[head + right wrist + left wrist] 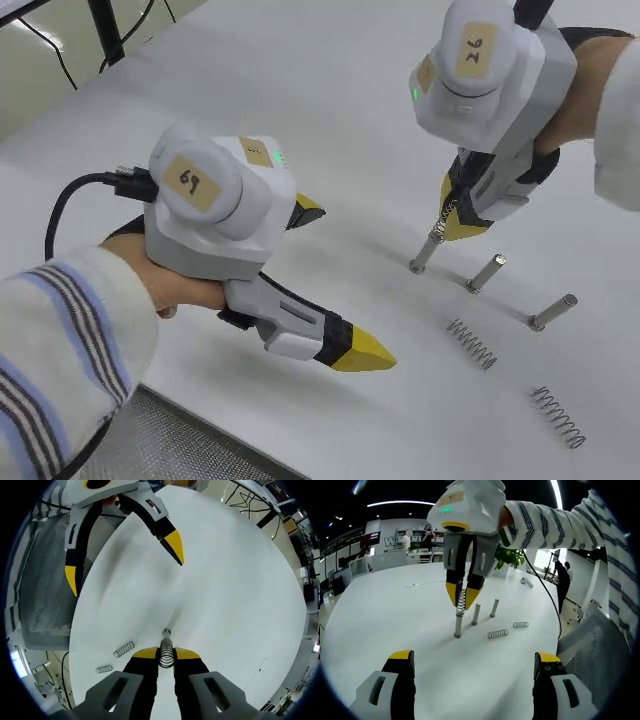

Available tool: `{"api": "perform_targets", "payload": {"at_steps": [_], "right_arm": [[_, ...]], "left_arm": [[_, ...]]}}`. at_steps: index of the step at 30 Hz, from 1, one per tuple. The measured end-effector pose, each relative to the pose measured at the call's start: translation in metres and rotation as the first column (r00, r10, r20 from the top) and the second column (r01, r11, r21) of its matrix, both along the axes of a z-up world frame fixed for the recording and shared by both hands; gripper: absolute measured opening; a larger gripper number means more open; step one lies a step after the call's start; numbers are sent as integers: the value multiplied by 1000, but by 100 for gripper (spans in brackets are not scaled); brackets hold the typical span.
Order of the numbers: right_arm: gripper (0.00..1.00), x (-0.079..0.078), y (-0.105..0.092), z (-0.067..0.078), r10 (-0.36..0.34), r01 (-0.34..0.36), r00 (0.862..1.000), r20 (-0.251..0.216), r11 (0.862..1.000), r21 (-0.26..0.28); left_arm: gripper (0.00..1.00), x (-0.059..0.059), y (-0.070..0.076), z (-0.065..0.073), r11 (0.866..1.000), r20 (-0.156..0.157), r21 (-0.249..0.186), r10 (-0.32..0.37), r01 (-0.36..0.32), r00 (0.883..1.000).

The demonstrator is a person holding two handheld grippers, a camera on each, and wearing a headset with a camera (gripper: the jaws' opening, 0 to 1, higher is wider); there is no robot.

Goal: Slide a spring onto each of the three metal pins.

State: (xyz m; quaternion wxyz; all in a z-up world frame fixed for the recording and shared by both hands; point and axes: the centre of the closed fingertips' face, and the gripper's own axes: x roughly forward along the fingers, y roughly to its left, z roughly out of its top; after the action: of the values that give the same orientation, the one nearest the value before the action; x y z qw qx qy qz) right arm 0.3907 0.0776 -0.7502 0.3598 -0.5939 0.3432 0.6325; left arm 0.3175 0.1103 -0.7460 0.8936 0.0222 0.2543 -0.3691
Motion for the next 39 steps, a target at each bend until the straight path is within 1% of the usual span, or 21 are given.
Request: {"api": "perform_targets", "payload": {"at_steps": [4, 7, 10, 14, 18, 21, 24, 28, 32, 34, 39], "right_arm": [[8, -2, 0, -1, -1, 1, 1000, -5, 1000, -1], [8, 0, 1, -5, 5, -5, 1000, 7, 1000, -7], [8, 0, 2, -9, 20, -19, 1000, 16, 1000, -12], [8, 1, 1, -18, 23, -22, 1000, 15, 999, -25], [8, 2, 2, -29, 11, -11, 1000, 9, 999, -30], [8, 4, 0, -36, 14, -13, 1000, 24, 999, -41], [8, 4, 0, -41, 11, -10, 1000, 21, 999, -43], [8, 5, 1, -44, 4, -3, 1000, 16, 999, -39], [8, 4, 2, -47, -11, 11, 1000, 6, 999, -39], [9, 4, 1, -49, -29, 29, 1000, 0, 999, -43], [9, 4, 0, -51, -27, 27, 1000, -3, 999, -47]], "left_arm": [[97, -2, 1, -1, 1000, -2, 5, 2, -2, 1000], [97, -3, 1, 0, 1000, -6, -7, 12, -12, 1000], [97, -1, 2, 2, 1000, -2, -16, 26, -26, 1000], [97, -1, 3, 2, 1000, -3, -9, 26, -26, 1000], [96, -1, 5, 0, 1000, -11, 0, 27, -27, 1000], [96, -1, 7, 0, 999, -12, 0, 33, -33, 999], [96, -2, 9, -3, 999, -18, 6, 31, -31, 999], [95, -4, 11, -7, 999, -34, 19, 32, -31, 999], [95, -3, 12, -8, 999, -37, 15, 39, -38, 999], [95, -3, 12, -7, 999, -36, 14, 41, -40, 999], [95, -3, 12, -9, 999, -42, 16, 40, -40, 998]]}}
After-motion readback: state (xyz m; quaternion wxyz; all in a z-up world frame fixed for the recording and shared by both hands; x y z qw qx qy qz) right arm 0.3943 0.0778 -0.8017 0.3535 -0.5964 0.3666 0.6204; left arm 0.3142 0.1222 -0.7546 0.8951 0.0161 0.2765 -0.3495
